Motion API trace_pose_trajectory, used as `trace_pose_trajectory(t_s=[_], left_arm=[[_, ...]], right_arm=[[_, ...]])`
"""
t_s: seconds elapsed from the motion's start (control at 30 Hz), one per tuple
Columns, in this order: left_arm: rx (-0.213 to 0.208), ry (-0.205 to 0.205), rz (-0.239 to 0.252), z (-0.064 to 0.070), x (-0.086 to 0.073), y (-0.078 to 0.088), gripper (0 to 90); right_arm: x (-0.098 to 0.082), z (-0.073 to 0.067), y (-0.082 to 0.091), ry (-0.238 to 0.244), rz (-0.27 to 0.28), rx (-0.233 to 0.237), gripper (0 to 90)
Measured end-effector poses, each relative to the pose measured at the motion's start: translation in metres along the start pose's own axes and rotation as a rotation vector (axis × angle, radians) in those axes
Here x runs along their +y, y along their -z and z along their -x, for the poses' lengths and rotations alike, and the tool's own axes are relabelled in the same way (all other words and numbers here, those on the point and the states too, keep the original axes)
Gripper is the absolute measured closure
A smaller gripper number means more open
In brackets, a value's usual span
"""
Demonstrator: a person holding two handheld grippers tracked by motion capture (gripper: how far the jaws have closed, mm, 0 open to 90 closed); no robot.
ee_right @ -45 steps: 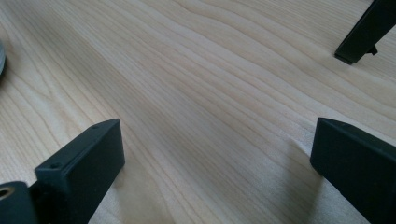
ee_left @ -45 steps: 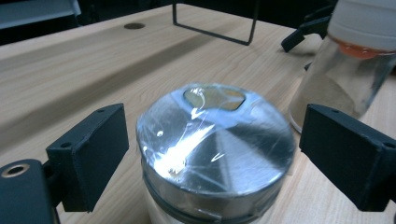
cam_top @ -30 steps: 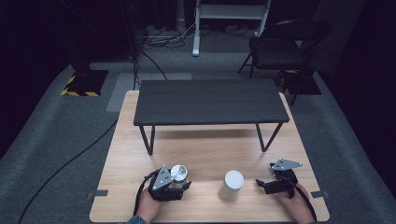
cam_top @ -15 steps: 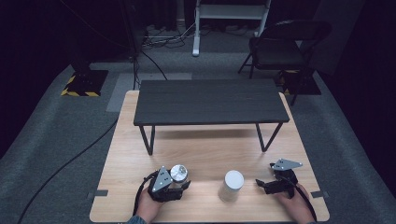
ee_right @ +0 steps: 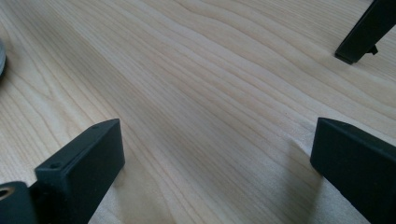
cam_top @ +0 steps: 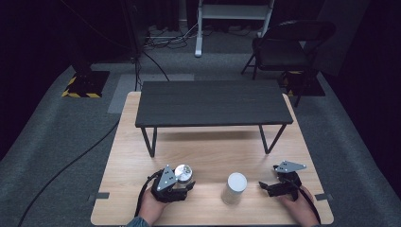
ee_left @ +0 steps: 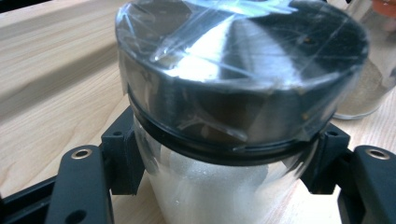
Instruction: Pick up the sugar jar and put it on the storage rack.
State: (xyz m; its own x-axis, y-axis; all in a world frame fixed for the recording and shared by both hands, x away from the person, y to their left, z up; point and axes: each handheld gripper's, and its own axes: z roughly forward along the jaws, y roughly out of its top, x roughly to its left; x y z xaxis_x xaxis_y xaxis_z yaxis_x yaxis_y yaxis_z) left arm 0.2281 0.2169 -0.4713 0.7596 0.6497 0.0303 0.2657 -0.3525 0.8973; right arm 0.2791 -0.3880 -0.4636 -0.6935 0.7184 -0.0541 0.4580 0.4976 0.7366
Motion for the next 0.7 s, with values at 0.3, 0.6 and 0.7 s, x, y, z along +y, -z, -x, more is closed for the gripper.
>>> trace_pose_trajectory(t_s=[0.3, 0.6, 0.7], left_arm=[[0.038, 0.007, -0.006, -0.002, 0.044, 0.003, 30.6], [0.029, 0.007, 0.019, -0.007, 0.09, 0.005, 30.6], [0.026, 0.008, 0.029, -0.007, 0.104, 0.006, 30.6]], right_arm=[[0.0, 0.0, 0.0, 0.0, 0.0, 0.001, 2.8], [0.0, 0.001, 0.0, 0.008, 0.001, 0.009, 2.9], [0.0, 0.001, 0.0, 0.008, 0.001, 0.01, 2.9]])
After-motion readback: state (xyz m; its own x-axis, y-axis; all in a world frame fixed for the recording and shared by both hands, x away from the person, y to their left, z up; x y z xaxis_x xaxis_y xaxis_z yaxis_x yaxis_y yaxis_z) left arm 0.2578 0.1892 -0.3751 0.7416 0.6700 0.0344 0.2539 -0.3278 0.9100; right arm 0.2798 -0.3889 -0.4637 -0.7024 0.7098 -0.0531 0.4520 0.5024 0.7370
